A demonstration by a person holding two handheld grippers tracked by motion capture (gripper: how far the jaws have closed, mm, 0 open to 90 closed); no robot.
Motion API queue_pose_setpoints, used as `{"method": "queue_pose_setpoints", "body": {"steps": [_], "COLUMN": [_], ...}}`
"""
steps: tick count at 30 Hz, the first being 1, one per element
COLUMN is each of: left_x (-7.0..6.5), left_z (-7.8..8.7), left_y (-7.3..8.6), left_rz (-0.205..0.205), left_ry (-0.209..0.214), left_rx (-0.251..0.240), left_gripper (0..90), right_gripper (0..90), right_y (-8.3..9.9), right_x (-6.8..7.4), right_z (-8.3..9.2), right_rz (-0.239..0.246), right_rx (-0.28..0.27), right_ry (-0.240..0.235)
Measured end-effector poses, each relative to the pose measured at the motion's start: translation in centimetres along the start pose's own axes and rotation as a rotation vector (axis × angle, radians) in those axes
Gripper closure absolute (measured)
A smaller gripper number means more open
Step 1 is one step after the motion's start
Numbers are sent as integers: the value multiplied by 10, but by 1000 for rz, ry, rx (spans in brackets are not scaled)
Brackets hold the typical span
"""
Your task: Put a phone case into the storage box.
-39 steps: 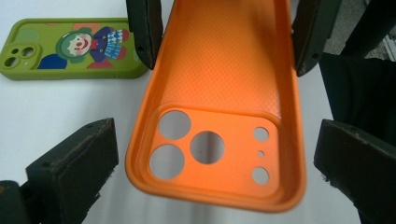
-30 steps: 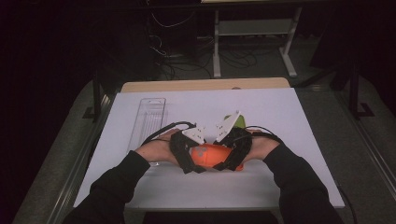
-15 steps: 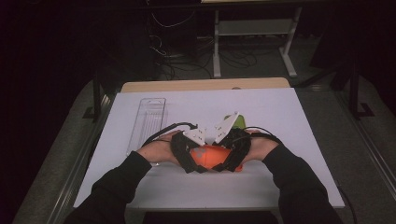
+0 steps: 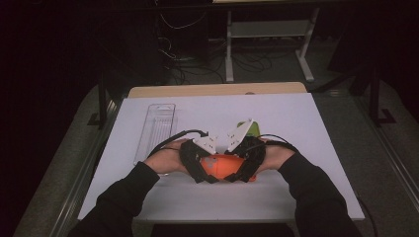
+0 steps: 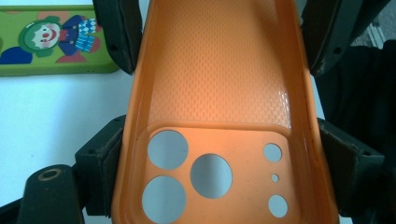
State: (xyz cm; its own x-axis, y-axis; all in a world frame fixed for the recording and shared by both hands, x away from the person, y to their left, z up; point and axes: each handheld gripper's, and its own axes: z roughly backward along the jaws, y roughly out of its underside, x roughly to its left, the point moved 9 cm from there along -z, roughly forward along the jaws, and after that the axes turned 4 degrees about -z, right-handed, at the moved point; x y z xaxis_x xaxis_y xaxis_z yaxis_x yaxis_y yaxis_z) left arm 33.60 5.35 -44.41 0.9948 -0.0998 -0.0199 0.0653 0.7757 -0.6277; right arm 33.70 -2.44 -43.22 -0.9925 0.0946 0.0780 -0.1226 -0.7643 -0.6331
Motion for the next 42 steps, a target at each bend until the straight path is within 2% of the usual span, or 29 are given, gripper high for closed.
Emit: {"method": "queue_pose_setpoints", "body": {"steps": [1,3,5,7,9,10,11,12,14,15,16,17,20,21,22,24,26,29,32,33,35,37,39,42], "left_x": [1,1,4,8,12,14,16,17,20,22,25,25,30,31,32,34,36,42,46,47,48,46,46,46], "left_z": [1,2,3,4,5,6,7,8,9,9,10,10,14,15,16,16,17,20,25,28,29,30,32,34], "left_y": [1,2,4,7,9,11,12,13,16,17,19,19,21,22,22,25,26,27,28,28,28,28,28,29], "left_rz": [-10,13,33,62,86,106,117,130,174,191,208,208,258,278,288,320,357,388,420,434,434,458,464,476], "left_ry": [-7,-10,-31,-62,-101,-122,-138,-149,-191,-209,-237,-237,-301,-314,-326,-360,-377,-399,-413,-425,-436,-441,-438,-440], "left_rx": [7,-5,-9,-6,-7,-7,-12,-19,-24,-25,-23,-23,-25,-21,-22,-16,-19,-14,-9,-8,-8,-12,-8,-13], "left_gripper": [160,160,160,160,160,159,159,159,160,160,159,160,160,159,159,159,160,160,160,160,159,159,159,159], "right_gripper": [122,101,84,74,66,64,61,61,58,52,51,51,47,45,39,39,27,8,7,8,0,0,2,0], "right_y": [-1,-4,-4,-3,-1,1,4,4,7,10,11,11,19,20,23,25,31,38,41,45,49,50,51,49], "right_x": [-1,-3,-7,-11,-17,-19,-24,-24,-28,-33,-34,-34,-43,-43,-44,-46,-47,-48,-47,-45,-44,-43,-40,-39], "right_z": [2,8,14,21,26,30,36,36,42,48,49,49,53,53,52,52,50,46,45,42,39,37,31,25], "right_rz": [-8,-21,-44,-63,-83,-110,-134,-134,-166,-236,-258,-258,-311,-334,-381,-382,-424,-460,-483,-514,-532,-547,-587,-610], "right_rx": [-14,-44,-68,-89,-112,-118,-138,-138,-154,-181,-188,-188,-202,-204,-222,-227,-227,-228,-231,-233,-226,-227,-241,-259], "right_ry": [7,25,41,63,104,116,153,153,178,213,224,224,295,301,305,316,330,366,364,367,385,375,379,393]}}
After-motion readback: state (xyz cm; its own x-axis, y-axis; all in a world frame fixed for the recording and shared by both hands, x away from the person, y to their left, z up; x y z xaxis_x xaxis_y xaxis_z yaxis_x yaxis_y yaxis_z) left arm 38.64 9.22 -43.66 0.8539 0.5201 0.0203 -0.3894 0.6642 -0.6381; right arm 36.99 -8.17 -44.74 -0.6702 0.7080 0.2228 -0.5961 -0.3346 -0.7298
